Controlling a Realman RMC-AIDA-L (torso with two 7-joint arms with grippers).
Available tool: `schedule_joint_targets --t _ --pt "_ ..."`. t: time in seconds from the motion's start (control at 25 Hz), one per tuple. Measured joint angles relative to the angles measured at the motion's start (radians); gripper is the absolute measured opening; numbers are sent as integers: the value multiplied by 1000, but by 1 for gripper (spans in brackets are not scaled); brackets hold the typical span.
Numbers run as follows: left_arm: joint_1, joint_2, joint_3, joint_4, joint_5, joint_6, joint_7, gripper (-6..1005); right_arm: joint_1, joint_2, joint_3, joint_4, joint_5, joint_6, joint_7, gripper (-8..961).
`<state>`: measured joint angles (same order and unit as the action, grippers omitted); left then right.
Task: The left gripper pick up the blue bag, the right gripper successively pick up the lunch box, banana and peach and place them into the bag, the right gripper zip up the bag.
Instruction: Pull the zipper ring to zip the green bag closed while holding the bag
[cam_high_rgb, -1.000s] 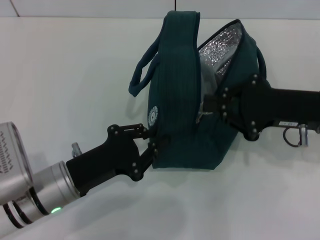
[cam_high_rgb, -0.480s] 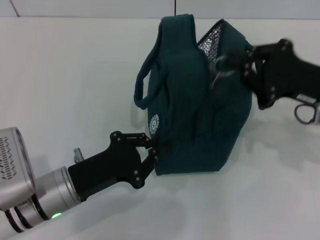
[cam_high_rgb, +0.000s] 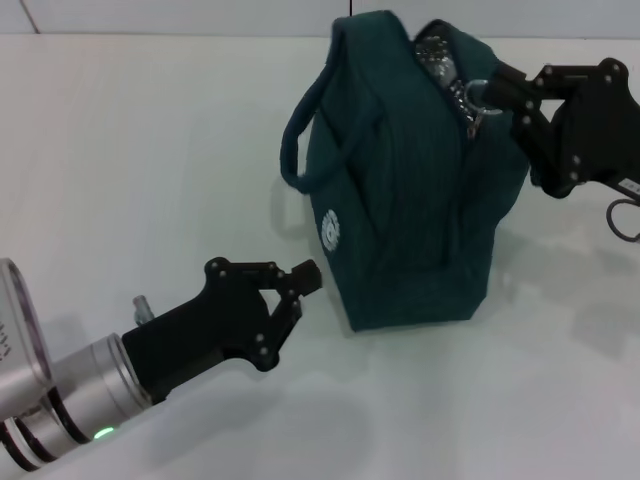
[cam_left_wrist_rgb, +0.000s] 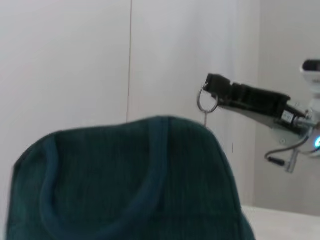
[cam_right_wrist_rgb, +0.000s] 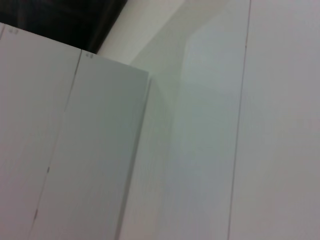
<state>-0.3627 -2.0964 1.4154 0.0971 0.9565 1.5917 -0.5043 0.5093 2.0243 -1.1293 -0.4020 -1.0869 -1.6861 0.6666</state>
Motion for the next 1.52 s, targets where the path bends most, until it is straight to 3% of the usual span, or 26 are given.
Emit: schedule_joint_targets --t 0.12,0.36,0.6,0.76,0.96,1.2,1.52 --pt "-11 -8 3 -3 2 36 -1 12 3 0 -13 1 -1 -7 -1 18" --pt "-52 -11 5 -9 2 131 -61 85 10 1 -27 2 0 -6 -1 16" --pt "-115 -11 3 -10 -5 92 -166 327 25 2 -71 7 8 -6 2 15" --pt "-111 -9 -1 -10 -61 66 -182 515 35 3 -152 14 55 -7 5 15" --pt "-83 -5 -1 -3 -123 65 -184 576 40 4 -219 14 103 -5 5 15" --pt "-81 -5 -1 -7 -131 61 -180 650 42 4 -232 14 119 -1 7 14" --pt "-95 -7 3 -1 -132 60 -173 598 39 4 -224 39 135 1 7 14"
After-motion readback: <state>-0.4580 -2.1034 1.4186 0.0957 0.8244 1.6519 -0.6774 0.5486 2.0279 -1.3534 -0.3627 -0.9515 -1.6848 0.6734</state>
